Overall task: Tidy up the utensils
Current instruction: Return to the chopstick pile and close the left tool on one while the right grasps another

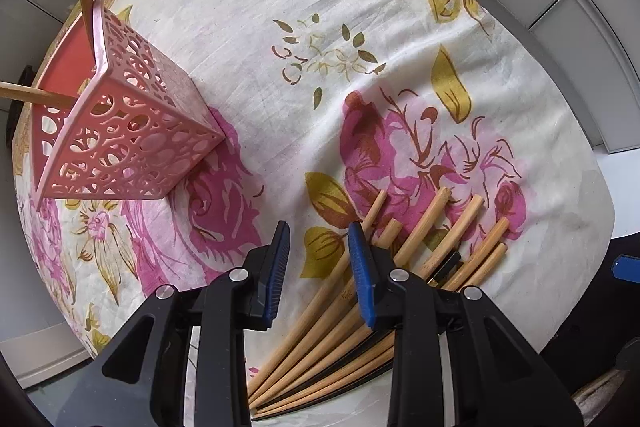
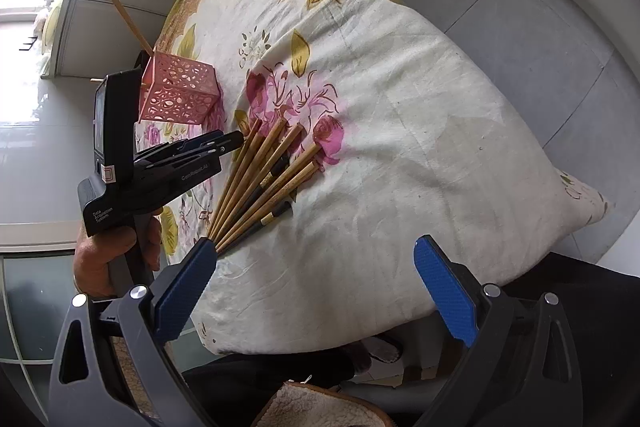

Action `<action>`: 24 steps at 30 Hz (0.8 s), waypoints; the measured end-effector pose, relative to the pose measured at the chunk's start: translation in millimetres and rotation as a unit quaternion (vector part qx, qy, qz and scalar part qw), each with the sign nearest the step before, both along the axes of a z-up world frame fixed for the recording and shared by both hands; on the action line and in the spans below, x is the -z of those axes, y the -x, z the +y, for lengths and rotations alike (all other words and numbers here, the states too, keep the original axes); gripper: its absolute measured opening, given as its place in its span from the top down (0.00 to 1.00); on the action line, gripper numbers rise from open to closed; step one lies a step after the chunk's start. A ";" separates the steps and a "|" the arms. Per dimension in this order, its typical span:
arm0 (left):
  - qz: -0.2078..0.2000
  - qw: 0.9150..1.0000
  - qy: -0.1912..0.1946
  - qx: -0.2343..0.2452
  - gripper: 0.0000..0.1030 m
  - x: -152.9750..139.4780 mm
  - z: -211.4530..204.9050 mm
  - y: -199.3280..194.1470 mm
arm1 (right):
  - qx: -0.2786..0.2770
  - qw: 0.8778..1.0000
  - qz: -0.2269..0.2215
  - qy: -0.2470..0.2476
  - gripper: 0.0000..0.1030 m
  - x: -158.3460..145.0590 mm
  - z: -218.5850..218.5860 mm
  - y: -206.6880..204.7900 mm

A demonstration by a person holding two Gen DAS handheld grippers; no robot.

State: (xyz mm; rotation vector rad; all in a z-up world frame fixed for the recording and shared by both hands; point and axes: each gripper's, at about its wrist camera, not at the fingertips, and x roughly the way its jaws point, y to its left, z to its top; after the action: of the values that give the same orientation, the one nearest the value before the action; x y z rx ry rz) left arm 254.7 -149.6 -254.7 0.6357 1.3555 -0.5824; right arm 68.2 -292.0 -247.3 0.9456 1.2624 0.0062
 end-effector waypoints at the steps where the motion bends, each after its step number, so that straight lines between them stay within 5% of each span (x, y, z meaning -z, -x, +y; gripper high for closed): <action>1: 0.000 1.000 0.002 0.002 0.71 -1.0 -0.9 -0.5 | 0.001 1.000 0.000 -0.001 0.07 0.1 -1.7 0.2; 7: 0.006 1.000 0.014 0.019 0.71 -8.0 -7.1 8.6 | 0.009 1.000 0.004 -0.004 0.07 3.0 -8.3 1.3; 12: 0.009 0.999 -0.017 0.030 0.72 8.8 -7.2 11.5 | 0.010 1.000 0.010 -0.003 0.07 5.6 -7.3 1.3; 15: 0.030 0.999 0.011 0.035 0.88 8.5 -2.9 12.7 | 0.014 1.000 0.017 0.000 0.07 8.0 -6.5 -0.7; 24: 0.010 0.998 0.062 -0.022 0.92 -12.5 32.9 9.6 | 0.039 0.997 0.060 0.003 0.09 30.1 9.6 -29.5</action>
State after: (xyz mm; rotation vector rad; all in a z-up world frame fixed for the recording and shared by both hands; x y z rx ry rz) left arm 245.1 -116.7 -242.2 0.5010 1.3373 -0.6333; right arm 97.7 -282.4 -277.4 1.0020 1.3338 -0.1175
